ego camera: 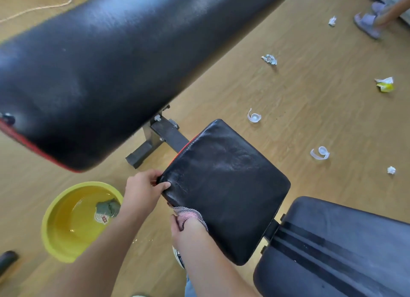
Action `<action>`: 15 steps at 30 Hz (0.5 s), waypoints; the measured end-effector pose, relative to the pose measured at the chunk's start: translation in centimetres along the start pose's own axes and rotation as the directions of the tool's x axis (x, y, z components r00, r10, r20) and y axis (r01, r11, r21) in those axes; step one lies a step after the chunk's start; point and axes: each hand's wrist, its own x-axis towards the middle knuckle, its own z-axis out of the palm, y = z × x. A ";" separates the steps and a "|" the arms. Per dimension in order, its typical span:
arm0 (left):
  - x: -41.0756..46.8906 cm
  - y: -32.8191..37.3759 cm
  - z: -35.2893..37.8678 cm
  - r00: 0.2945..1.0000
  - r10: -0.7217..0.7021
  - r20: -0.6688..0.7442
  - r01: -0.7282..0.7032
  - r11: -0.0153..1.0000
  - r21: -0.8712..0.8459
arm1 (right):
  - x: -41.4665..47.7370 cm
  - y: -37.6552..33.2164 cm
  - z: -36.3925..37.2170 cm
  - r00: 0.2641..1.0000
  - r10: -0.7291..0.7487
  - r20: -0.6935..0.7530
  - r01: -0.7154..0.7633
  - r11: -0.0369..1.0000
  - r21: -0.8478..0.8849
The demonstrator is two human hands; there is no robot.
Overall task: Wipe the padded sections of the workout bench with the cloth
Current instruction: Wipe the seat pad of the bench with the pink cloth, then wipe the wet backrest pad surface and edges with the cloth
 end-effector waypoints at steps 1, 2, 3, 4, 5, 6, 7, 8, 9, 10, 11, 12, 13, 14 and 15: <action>0.1 -0.1 0.0 1.000 0.006 -0.003 -0.006 1.000 -0.022 | 1.6 -0.2 1.4 0.997 -0.045 0.056 0.042 0.998 0.053; 0.2 -0.1 0.0 1.000 0.010 -0.004 -0.010 0.999 -0.044 | 2.5 -0.2 2.2 0.995 -0.095 0.024 0.094 0.994 0.047; 0.2 -0.3 0.1 1.000 0.011 -0.004 -0.011 0.998 -0.063 | 3.9 0.1 3.2 0.997 -0.070 -0.030 0.071 0.996 0.061; 0.2 -0.4 0.2 1.000 0.012 -0.001 -0.013 0.997 -0.080 | 3.6 0.0 4.0 0.997 -0.072 0.020 0.071 0.997 0.040; 0.3 -0.6 0.2 1.000 0.011 0.008 -0.010 0.995 -0.098 | 3.3 0.7 4.5 0.997 -0.073 -0.004 0.073 0.997 0.029; 0.2 -0.9 0.2 1.000 0.002 0.031 0.002 0.993 -0.120 | 2.4 1.2 4.8 0.993 -0.120 -0.010 0.120 0.993 -0.011; -0.1 -1.2 0.0 0.998 -0.004 0.060 0.013 0.989 -0.145 | 1.7 1.9 5.3 0.985 -0.168 -0.038 0.165 0.985 -0.057; -0.7 -1.8 -0.3 0.997 -0.002 0.081 0.015 0.985 -0.169 | 0.7 2.8 5.2 0.972 -0.233 -0.038 0.229 0.969 -0.093; -1.5 -2.6 -0.8 0.997 0.003 0.074 0.011 0.981 -0.192 | 0.2 3.5 4.9 0.950 -0.311 -0.023 0.300 0.931 -0.207; -2.4 -3.6 -1.6 0.999 -0.003 0.039 0.011 0.975 -0.223 | -0.1 4.2 4.6 0.932 -0.362 0.023 0.351 0.884 -0.309; -3.8 -5.2 -3.1 1.000 -0.027 -0.011 0.023 0.963 -0.269 | -0.4 5.2 4.6 0.911 -0.408 0.068 0.395 0.809 -0.435; -5.1 -6.6 -4.4 0.997 -0.048 -0.054 0.029 0.950 -0.310 | -0.6 5.8 4.3 0.886 -0.453 0.103 0.432 0.723 -0.539; -6.4 -7.6 -5.2 0.994 -0.065 -0.084 0.033 0.940 -0.339 | -0.4 5.9 3.9 0.858 -0.495 0.139 0.462 0.624 -0.630; -8.2 -9.2 -6.7 0.988 -0.099 -0.118 0.049 0.929 -0.368 | -0.8 6.8 3.9 0.830 -0.524 0.190 0.486 0.515 -0.706; -10.4 -11.1 -8.5 0.981 -0.135 -0.141 0.070 0.917 -0.394 | -1.4 8.3 4.3 0.813 -0.528 0.246 0.503 0.422 -0.755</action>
